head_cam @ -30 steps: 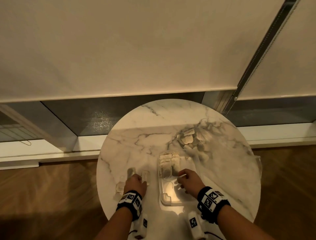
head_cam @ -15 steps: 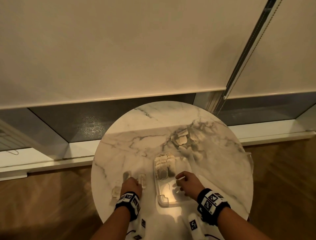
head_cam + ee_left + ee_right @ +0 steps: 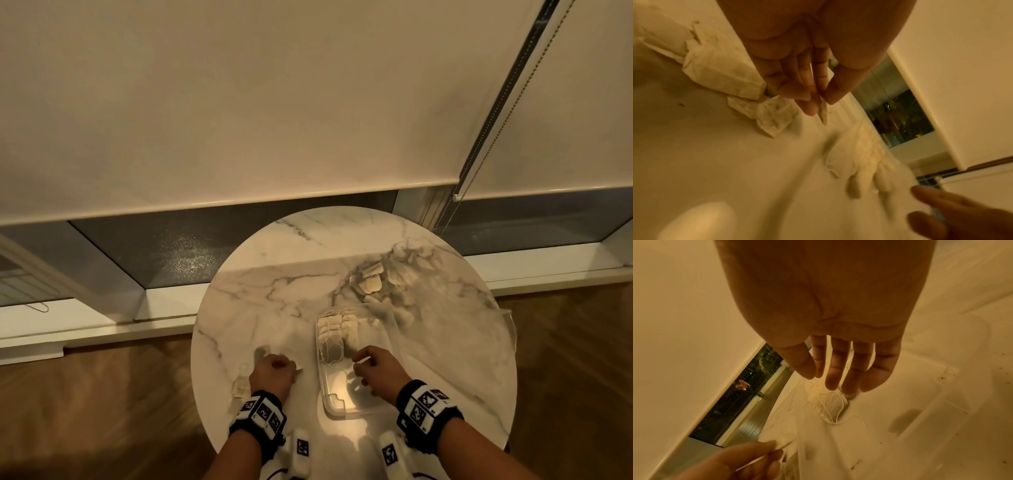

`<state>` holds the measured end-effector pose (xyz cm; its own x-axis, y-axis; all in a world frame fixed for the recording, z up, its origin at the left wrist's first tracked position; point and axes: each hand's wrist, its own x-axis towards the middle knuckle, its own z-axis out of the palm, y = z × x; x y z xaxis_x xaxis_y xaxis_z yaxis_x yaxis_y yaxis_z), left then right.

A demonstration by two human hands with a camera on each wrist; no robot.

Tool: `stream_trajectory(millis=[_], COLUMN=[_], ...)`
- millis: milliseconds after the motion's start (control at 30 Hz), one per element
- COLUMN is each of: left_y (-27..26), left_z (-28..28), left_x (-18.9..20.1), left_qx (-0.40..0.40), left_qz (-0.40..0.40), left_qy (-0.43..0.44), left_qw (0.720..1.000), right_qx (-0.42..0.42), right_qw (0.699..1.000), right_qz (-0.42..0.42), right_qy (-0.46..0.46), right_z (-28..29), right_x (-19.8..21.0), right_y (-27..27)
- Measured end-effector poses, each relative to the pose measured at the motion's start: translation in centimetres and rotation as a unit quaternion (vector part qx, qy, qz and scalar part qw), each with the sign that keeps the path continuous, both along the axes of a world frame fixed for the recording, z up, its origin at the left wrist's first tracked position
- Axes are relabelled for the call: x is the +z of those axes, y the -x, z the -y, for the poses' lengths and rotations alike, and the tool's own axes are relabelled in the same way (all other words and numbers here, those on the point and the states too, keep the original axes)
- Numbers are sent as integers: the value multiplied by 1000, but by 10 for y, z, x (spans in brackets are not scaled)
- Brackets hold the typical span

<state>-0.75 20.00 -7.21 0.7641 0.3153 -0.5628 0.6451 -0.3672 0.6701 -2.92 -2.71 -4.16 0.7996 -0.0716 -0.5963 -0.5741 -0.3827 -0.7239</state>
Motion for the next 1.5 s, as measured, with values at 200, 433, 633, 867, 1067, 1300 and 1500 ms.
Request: stream_trajectory(millis=[200, 433, 633, 867, 1067, 1300, 1500], left_y=[4, 10, 11, 18, 28, 30, 35], left_z=[5, 39, 55, 53, 56, 60, 59], left_x=[40, 78, 77, 53, 25, 18, 20], left_qx=[140, 82, 120, 15, -48, -17, -1], left_qz=[42, 2, -3, 64, -8, -7, 3], left_qy=[208, 324, 381, 73, -11, -21, -32], left_qw=[967, 942, 917, 995, 999, 1000, 999], right_qx=[64, 99, 60, 16, 29, 124, 135], right_qw=[994, 972, 967, 992, 996, 986, 977], right_qz=[84, 204, 231, 128, 44, 1, 6], right_qy=[-23, -64, -93, 7, 70, 112, 163], right_z=[-9, -24, -20, 5, 20, 19, 18], right_x=[11, 29, 32, -4, -25, -33, -35], right_y=[-2, -6, -12, -11, -15, -43, -65])
